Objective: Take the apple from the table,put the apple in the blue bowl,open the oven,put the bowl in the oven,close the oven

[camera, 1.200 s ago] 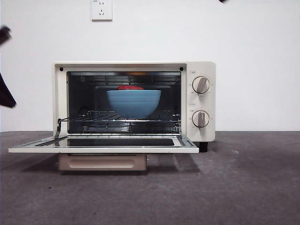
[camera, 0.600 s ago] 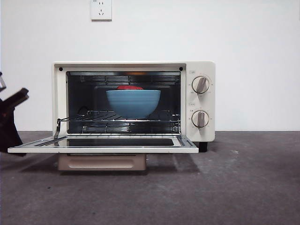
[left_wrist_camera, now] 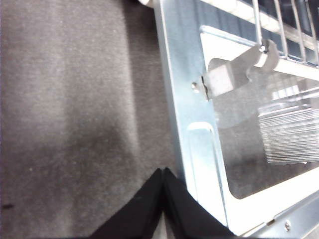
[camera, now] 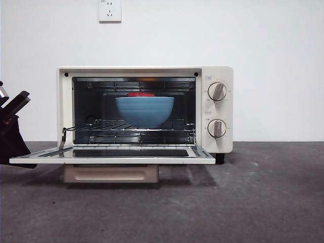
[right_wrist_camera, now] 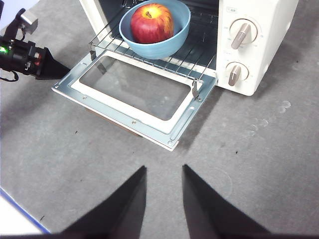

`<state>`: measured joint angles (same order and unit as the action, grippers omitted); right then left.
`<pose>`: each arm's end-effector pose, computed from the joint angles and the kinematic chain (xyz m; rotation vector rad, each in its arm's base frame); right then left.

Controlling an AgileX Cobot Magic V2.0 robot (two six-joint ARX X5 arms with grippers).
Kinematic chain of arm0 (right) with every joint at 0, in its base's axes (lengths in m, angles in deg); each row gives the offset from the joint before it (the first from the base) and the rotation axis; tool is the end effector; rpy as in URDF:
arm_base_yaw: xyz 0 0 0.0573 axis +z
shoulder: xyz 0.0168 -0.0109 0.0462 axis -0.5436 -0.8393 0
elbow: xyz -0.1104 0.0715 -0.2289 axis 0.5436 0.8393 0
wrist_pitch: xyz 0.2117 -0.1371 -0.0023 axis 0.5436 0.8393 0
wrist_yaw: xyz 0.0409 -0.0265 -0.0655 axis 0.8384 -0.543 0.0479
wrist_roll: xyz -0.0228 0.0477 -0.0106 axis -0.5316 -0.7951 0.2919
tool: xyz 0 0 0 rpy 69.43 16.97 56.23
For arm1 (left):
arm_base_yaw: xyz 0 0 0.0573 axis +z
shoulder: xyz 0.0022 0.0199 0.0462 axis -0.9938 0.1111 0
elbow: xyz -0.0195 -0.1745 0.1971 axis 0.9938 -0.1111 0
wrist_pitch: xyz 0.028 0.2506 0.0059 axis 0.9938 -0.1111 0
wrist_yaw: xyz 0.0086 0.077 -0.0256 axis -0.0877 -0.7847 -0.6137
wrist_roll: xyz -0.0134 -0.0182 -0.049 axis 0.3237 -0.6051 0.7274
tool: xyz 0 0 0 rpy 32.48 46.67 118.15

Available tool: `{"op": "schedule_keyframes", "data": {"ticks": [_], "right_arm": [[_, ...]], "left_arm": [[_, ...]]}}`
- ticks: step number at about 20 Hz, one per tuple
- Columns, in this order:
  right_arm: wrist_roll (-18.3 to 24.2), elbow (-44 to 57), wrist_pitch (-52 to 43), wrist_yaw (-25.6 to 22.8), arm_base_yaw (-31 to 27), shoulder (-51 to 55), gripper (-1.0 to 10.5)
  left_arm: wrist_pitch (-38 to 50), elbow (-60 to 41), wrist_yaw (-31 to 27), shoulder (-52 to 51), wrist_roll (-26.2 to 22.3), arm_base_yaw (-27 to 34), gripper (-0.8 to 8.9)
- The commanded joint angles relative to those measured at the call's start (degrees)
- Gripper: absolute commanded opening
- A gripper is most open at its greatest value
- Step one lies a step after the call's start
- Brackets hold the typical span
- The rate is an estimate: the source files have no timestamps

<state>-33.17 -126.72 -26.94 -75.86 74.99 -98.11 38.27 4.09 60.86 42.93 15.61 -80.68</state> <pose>0.0876 0.0771 0.3340 0.0383 0.6050 0.5891 0.2812 -0.0033 0.1417 -0.4801 0.9251 -0.4939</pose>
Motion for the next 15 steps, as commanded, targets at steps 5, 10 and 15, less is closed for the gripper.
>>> {"op": "schedule_keyframes", "data": {"ticks": [5,10,15], "right_arm": [[-0.66,-0.35,-0.42,-0.42,0.59,-0.33,1.1],[-0.66,-0.35,-0.42,-0.39,0.59,-0.33,1.1],[-0.70,-0.35,-0.28,-0.39,0.61,-0.35,1.1]], "left_arm": [[4.68,0.48,9.51,1.05,5.73,0.07,0.06],[12.28,0.57,12.24,1.03,12.35,0.48,0.06],[24.26,0.63,11.89,1.03,19.74,1.25,0.06]]}}
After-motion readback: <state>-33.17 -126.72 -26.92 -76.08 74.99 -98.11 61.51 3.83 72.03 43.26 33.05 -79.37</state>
